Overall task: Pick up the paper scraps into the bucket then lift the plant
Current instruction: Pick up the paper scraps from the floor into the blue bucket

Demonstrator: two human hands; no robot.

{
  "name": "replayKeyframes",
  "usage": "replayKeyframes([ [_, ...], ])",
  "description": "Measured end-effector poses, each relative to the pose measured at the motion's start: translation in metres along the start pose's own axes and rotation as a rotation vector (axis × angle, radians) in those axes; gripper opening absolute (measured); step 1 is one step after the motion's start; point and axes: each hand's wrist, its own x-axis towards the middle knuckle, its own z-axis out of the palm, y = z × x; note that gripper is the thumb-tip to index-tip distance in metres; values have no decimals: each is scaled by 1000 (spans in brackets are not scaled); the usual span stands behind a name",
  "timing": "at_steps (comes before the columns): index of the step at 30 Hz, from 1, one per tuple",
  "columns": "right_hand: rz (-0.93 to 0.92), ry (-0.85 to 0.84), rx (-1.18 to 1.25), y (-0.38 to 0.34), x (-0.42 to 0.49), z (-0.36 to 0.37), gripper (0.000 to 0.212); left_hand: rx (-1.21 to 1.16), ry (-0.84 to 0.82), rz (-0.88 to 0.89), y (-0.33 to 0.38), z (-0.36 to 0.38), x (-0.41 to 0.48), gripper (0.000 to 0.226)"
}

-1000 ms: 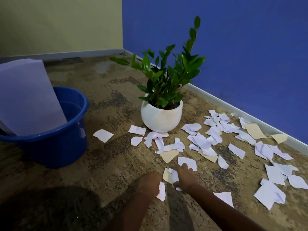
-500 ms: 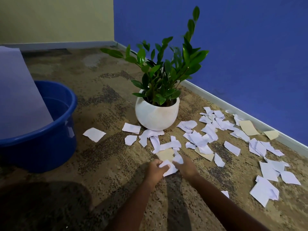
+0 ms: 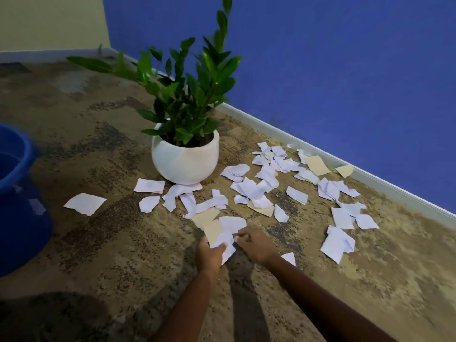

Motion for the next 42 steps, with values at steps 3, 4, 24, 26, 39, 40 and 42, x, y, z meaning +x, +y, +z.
replayKeyframes([
  [3, 188, 130, -170, 38, -14, -19, 33, 60, -38, -20, -1, 14, -8, 47],
  [4, 270, 135, -198, 48, -19, -23, 47, 75, -52, -21, -1, 18, -11, 47],
  [24, 288, 189, 430, 31, -9, -14, 47, 187, -187, 50, 7, 9, -12, 37],
  [26, 185, 145, 514, 14, -1, -9, 39, 39, -242, 13, 11, 5, -13, 34],
  [39, -37, 5, -226, -17, 49, 10, 51, -44, 51, 72, 22, -56, 20, 44],
  [40, -17, -25, -304, -13, 51, 11, 60, -59, 76, 71, 22, -61, 23, 44],
  [42, 38, -71, -357, -11, 54, 11, 68, -81, 121, 69, 23, -71, 28, 43],
])
